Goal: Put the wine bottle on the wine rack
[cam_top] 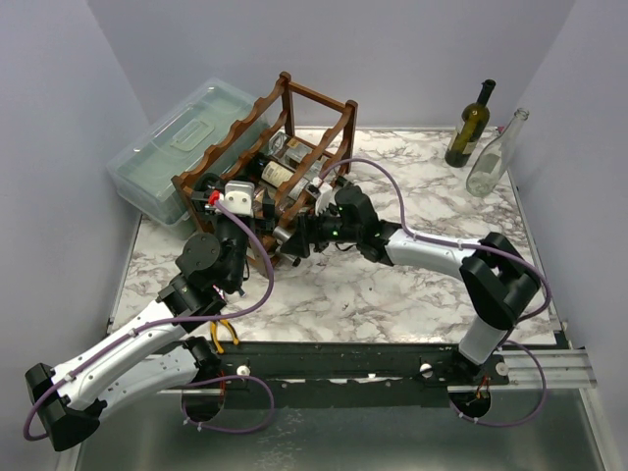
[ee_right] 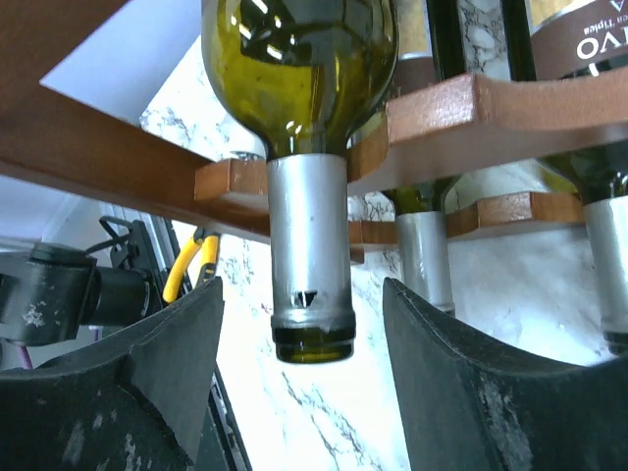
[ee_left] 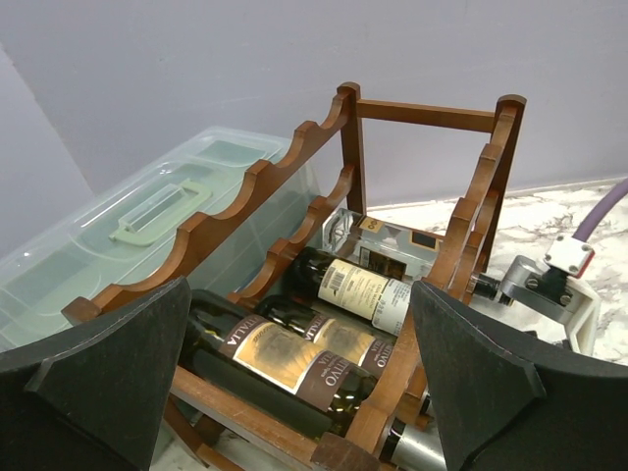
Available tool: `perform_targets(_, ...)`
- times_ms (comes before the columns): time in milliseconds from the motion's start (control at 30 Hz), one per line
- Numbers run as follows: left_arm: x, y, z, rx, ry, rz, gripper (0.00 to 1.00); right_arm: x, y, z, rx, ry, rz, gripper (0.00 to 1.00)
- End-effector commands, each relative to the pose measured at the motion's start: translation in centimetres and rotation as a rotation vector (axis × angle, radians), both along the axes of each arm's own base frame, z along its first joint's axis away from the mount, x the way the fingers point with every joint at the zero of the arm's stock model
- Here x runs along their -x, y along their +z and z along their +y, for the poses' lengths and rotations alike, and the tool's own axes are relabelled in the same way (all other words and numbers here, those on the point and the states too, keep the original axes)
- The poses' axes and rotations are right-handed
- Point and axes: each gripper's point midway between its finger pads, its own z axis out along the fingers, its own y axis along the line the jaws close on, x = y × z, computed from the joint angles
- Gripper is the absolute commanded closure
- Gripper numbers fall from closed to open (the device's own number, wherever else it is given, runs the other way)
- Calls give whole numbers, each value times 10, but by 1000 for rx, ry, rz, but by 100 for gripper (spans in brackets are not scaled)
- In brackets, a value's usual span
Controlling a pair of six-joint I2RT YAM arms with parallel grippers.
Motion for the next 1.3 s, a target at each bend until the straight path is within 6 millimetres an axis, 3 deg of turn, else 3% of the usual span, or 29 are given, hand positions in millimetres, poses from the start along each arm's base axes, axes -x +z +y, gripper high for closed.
perform_targets(0,0,12,-4,25,-25,-16,5,4,9,-8,-6,-23,-25,34)
perform_targets(333,-2,7,-8,17,-33,-2,5,-9,11,7,-28,-21,-30,64)
perform_targets(433,-2,7,-9,18,-39,0,5,-14,11,8,-22,-39,-33,63)
perform_targets(633,-1,8,-9,20,-40,-2,5,-13,20,-8,9,-78,-71,39)
perform_targets(767,-1,8,-8,21,-34,0,5,-15,30,-33,72,-154,-131,29)
perform_targets(900,1,9,-10,34,-57,-4,5,-21,36,-65,129,-258,-196,26)
perform_targets(1100,0,9,-13,37,-62,2,5,-50,40,-134,164,-574,-237,26)
perform_targets(1267,-2,6,-10,32,-43,7,6,-75,57,-192,150,-807,-239,26)
